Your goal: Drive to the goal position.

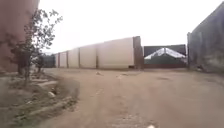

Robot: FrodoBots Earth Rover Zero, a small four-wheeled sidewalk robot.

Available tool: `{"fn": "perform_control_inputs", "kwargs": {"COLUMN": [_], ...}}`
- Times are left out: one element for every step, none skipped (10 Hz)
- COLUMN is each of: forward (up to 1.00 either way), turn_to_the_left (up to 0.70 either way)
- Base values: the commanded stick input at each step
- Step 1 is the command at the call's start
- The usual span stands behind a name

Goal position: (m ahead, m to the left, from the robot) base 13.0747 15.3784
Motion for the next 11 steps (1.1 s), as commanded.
{"fn": "perform_control_inputs", "kwargs": {"forward": [0.85,0.85,0.85,0.85,0.85,0.85,0.85,0.85,0.85,0.85,0.85], "turn_to_the_left": [0.03,0.04,0.04,0.06,0.35,0.35,0.25,0.15,0.04,0.01,0.01]}}
